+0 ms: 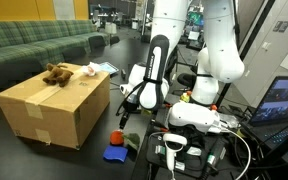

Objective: Swap the things on the box with the things on the table

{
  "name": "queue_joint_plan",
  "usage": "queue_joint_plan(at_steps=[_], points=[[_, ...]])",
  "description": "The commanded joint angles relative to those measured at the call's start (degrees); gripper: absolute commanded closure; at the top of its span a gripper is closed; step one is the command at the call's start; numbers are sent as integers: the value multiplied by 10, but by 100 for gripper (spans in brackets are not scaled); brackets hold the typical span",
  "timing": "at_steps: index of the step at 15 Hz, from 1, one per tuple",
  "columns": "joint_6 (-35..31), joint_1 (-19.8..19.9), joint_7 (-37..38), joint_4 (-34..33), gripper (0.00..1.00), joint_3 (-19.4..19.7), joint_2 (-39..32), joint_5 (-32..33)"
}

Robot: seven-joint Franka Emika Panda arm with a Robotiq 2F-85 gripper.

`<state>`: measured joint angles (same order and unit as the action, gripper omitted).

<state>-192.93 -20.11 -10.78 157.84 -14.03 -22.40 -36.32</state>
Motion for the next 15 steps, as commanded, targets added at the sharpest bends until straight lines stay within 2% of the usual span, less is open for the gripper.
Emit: queue_joint_plan(at_steps=[1,5,9,15], points=[[-21,-20,7,0,0,2,-2,-20],[-3,-34,3,0,0,-5,7,-30],[-3,-77,8,0,0,-4,6,-48],[-21,-173,34,-11,0,0,-10,-78]])
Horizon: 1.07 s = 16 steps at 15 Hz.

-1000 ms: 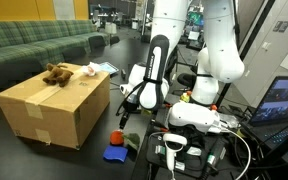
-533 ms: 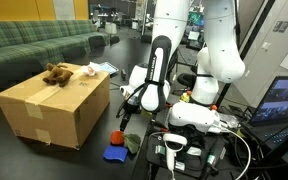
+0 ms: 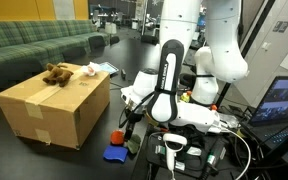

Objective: Swap the things on the box with the things on the table

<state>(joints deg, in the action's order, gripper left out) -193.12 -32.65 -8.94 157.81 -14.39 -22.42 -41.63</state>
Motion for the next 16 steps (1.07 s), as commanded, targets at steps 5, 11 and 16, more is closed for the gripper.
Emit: queue_joint_plan(at_steps=[5,11,16], points=[[-4,-108,31,-53,0,27,-34,-27],[91,-209,30,-125,0,147,-95,-10],[201,-272,52,-174,0,239,-121,36]])
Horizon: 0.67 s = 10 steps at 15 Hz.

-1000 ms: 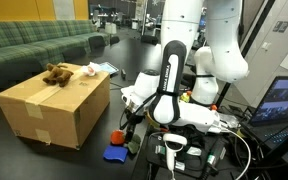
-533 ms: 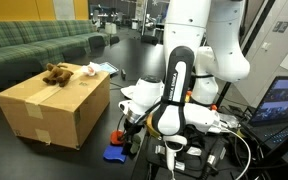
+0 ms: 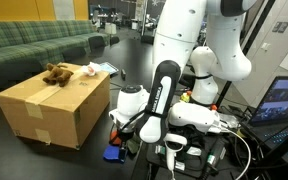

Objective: Swap the things on the box with the things on the table

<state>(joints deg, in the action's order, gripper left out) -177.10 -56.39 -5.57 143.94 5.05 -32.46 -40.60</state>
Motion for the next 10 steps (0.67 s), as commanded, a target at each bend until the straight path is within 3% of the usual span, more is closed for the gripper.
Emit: queue_joint_plan(at_steps=[1,5,10], points=[[34,10,80,-33,0,20,-16,113],[39,60,147,-45,0,-3,-3,224],[32,122,177,-50,0,-45,-8,282]])
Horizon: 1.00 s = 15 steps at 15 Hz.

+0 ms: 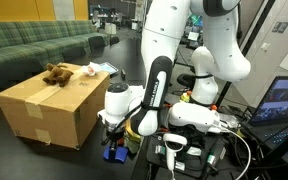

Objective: Swap the things on the box with the things on the table

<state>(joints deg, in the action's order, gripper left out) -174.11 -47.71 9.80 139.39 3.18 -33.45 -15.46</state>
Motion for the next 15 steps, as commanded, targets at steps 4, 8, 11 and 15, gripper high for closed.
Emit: queue_joint_plan(at_steps=[4,8,11,15], points=[[-3,68,31,-4,0,-51,-11,50],[-15,99,28,-9,0,-72,-31,60],[-15,126,23,-12,0,-94,-43,60],[-18,166,18,-17,0,-128,-59,60]])
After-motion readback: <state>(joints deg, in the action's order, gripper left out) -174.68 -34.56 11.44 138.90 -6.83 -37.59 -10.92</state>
